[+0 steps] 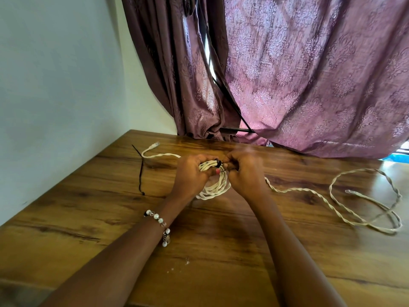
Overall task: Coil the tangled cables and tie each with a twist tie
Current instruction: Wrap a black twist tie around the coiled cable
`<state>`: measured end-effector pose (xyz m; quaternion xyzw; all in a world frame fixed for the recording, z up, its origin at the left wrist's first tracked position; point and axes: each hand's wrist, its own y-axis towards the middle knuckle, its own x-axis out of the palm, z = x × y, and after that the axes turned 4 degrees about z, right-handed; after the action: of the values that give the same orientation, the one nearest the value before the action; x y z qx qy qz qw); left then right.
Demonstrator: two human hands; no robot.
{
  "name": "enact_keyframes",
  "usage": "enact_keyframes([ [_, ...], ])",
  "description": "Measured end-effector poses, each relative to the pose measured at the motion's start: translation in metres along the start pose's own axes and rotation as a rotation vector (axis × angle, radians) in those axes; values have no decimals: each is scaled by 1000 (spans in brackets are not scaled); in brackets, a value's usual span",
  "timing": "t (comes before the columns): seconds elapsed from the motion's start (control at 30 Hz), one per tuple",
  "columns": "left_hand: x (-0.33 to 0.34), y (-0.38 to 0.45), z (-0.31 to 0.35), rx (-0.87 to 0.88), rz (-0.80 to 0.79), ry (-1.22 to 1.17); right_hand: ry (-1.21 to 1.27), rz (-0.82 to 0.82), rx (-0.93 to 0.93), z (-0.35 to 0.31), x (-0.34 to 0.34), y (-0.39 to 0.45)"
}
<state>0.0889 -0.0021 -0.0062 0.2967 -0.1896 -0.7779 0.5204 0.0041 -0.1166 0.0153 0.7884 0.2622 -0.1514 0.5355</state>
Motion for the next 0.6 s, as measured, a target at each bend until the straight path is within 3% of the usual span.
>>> enact_keyframes([
  [0.6,2,-2,2,65,-34,78,-9,23,-122,-10,-9,-1],
])
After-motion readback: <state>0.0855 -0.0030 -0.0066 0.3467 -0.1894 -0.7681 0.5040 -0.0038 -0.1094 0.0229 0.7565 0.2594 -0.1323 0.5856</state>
